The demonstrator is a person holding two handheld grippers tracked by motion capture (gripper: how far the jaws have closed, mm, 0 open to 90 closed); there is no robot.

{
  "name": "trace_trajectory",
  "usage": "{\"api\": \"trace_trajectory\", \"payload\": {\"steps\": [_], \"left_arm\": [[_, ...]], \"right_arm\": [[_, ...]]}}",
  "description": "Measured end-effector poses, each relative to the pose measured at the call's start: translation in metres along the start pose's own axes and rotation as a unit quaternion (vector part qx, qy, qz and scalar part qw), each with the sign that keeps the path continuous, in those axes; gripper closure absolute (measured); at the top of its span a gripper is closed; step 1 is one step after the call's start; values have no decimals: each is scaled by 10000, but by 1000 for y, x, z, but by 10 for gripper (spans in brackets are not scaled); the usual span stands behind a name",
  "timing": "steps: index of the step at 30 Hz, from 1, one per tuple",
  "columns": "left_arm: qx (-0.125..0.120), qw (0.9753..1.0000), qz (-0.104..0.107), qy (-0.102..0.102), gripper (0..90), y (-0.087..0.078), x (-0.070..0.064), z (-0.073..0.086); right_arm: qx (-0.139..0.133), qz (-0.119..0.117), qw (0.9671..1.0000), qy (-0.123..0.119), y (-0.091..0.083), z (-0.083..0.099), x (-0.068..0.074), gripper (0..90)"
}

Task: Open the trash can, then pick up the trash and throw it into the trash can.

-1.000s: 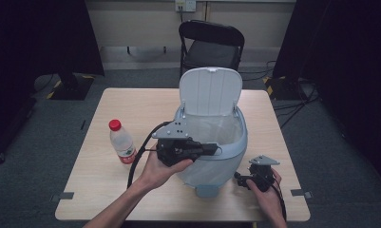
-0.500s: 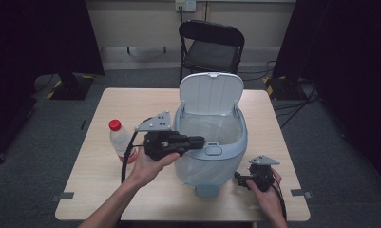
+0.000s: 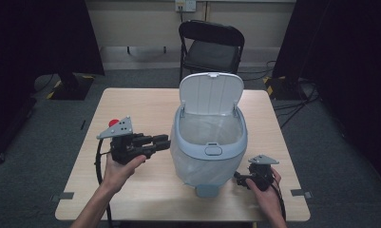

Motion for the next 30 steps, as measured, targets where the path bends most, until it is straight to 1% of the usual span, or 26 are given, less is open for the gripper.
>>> {"api": "trace_trajectory", "payload": {"steps": [1,2,3,5,7,8,9,10,11,12,15,16,17,18,19,20,21,22,23,24,25,26,27,28,29,30], "left_arm": [[141,9998,-156,-59,723,-1,1,10],[141,9998,-156,-59,717,-1,1,10],[188,9996,-213,-68,717,-1,3,15],[153,9994,-216,-204,689,-3,6,27],[252,9987,-372,-260,662,-3,10,41],[286,9984,-408,-274,637,-2,12,48],[326,9983,-404,-271,631,-1,14,54],[453,9974,-510,-244,628,1,17,65],[453,9974,-510,-244,628,1,17,65],[518,9971,-467,-319,628,2,18,72],[586,9962,-495,-403,629,4,20,87],[800,9943,-574,-415,623,6,20,98],[800,9943,-574,-415,614,6,20,98],[892,9931,-617,-442,590,7,20,107],[892,9931,-617,-442,569,7,20,107],[1014,9910,-703,-517,535,7,22,117],[1014,9910,-703,-517,526,7,22,117],[1080,9894,-711,-661,522,5,26,128],[1080,9894,-711,-661,511,5,26,128],[1137,9868,-863,-771,511,4,28,135],[1246,9832,-1040,-831,485,3,29,140],[1336,9809,-1073,-923,451,2,31,147],[1336,9809,-1073,-923,438,2,31,147],[1366,9793,-1133,-978,438,0,32,150],[1424,9768,-1216,-1036,412,-1,33,151],[1436,9761,-1217,-1090,401,-3,34,153]], "right_arm": [[-1,1,10000,-2,0,0,0,127],[0,2,10000,-2,0,0,0,127],[0,2,10000,-2,0,0,0,127],[-1,1,10000,0,0,0,0,127],[0,1,10000,1,0,0,0,127],[0,2,10000,0,0,0,0,127],[0,1,10000,1,0,0,0,127],[0,2,10000,-1,0,0,0,127],[0,2,10000,-1,0,0,0,127],[0,1,10000,1,0,0,0,127],[0,0,10000,0,0,0,0,127],[1,4,10000,0,0,0,0,128],[1,4,10000,0,0,0,0,128],[1,2,10000,1,0,0,0,128],[1,2,10000,1,0,0,0,128],[1,3,10000,0,0,0,0,128],[1,3,10000,0,0,0,0,128],[2,2,10000,-1,0,0,0,128],[2,2,10000,-1,0,0,0,128],[1,3,10000,-1,0,0,0,128],[1,3,10000,-2,0,0,0,128],[1,1,10000,-2,0,0,0,127],[1,1,10000,-2,0,0,0,127],[1,1,10000,-2,0,0,0,127],[1,1,10000,-2,0,0,0,127],[1,1,10000,-2,0,0,0,127]]}}
Point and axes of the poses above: each handheld gripper's, and its own axes: y roughly forward along the jaws, z roughly out of its underside, x roughly to its left, the point moved 2 cm from there along y, roughly forward along the jaws, and after that the axes turned 14 degrees about x, right-handed, at the moved point
